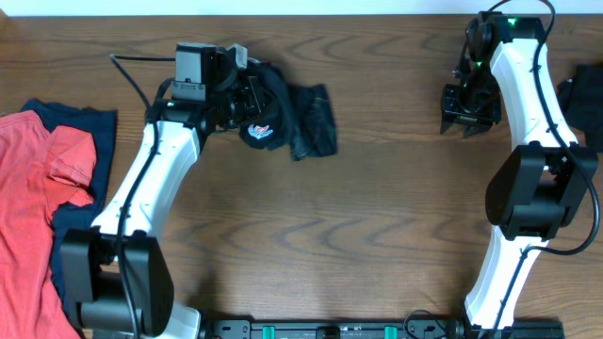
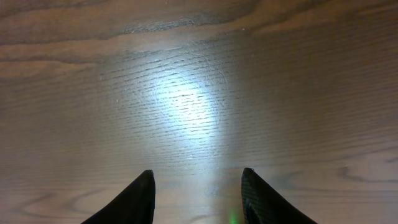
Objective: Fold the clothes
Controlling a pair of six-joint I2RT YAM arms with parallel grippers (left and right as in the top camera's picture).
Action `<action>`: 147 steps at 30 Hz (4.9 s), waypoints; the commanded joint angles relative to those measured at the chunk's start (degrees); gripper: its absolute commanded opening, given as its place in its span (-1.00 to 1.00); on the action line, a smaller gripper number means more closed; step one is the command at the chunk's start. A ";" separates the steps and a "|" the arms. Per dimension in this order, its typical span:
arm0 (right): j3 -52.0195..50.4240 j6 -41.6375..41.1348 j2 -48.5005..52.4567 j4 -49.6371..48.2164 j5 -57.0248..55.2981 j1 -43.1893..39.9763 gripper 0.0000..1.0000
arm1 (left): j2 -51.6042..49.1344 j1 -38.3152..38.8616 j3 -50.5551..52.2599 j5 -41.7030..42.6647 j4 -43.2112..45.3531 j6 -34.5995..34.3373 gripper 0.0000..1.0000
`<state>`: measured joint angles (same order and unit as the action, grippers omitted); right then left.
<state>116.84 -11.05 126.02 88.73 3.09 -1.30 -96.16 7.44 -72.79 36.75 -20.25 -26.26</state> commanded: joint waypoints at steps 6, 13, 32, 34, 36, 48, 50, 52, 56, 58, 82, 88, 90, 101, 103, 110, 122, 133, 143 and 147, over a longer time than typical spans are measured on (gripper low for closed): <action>0.00 0.85 -1.18 0.00 1.49 -0.13 -0.14 | -3.80 3.17 -0.28 -8.68 -3.28 1.62 -0.88; 0.00 0.87 -1.18 0.35 1.49 -0.13 -0.15 | -11.04 9.66 -0.31 -13.97 2.34 1.18 -0.87; 0.00 1.27 -1.18 1.66 1.51 -0.13 0.01 | -18.18 15.37 -1.62 -13.22 9.01 -2.49 0.96; 0.00 1.27 -1.18 1.53 1.51 -0.13 0.03 | -16.81 15.37 -2.45 -13.20 9.03 -2.19 0.96; 0.00 1.29 -1.18 1.18 1.49 -0.13 0.07 | -15.15 15.37 -3.82 -12.22 8.94 -0.85 0.96; 0.00 1.27 -1.18 -0.72 1.92 -0.13 0.16 | -8.13 17.73 -15.58 -6.97 4.42 0.96 0.96; 0.00 1.27 -1.18 -0.70 1.92 -0.13 0.15 | -8.11 17.77 -15.74 -8.24 3.26 0.94 0.96; 0.00 1.33 -1.18 -0.70 1.90 -0.13 0.17 | -8.20 17.62 -15.74 -10.75 0.94 0.94 0.96; 0.00 1.75 -1.18 -0.72 1.90 -0.13 0.17 | -8.20 17.53 -15.74 -14.27 -2.60 1.27 0.96; 0.00 1.75 -1.18 -0.72 1.90 -0.13 0.17 | -8.22 17.46 -15.74 -15.61 -3.74 1.40 0.96; 0.00 1.73 -1.18 -0.66 1.90 -0.13 0.17 | -19.56 16.98 -15.61 -20.94 -13.79 1.36 0.96; 0.00 1.70 -1.18 -0.39 1.90 -0.13 0.17 | -21.05 15.41 -15.61 -20.96 -10.58 1.36 0.96; 0.00 1.70 -1.18 -0.26 1.92 -0.13 0.16 | -21.40 14.53 -15.61 -20.96 -8.98 1.36 0.96; 0.00 1.68 -1.18 0.70 1.90 -0.13 0.13 | -23.91 11.76 -15.63 -18.25 2.34 0.07 0.96; 0.00 1.66 -1.18 0.66 1.92 -0.13 0.14 | -23.91 11.91 -15.63 -17.07 3.23 -0.68 0.96; 0.00 1.66 -1.18 0.39 2.89 -0.13 0.15 | -23.96 13.84 -15.63 -11.41 0.81 -0.83 0.96; 0.00 1.70 -1.18 0.42 3.17 -0.13 0.15 | -23.96 13.75 -16.06 -10.01 7.67 -4.92 0.96; 0.00 1.70 -1.18 0.46 3.17 -0.13 0.16 | -23.96 10.82 -16.06 -14.82 19.45 -8.39 0.96; 0.00 1.70 -1.18 0.66 3.17 -0.13 0.19 | -23.96 10.10 -16.06 -4.94 2.25 -5.73 0.96; 0.00 1.70 -1.18 0.68 3.17 -0.13 0.19 | -23.96 10.16 -16.06 -3.02 0.74 -5.03 0.97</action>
<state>116.79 -10.00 126.02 89.30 5.85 -1.30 -119.50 17.69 -88.51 31.18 -18.65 -32.77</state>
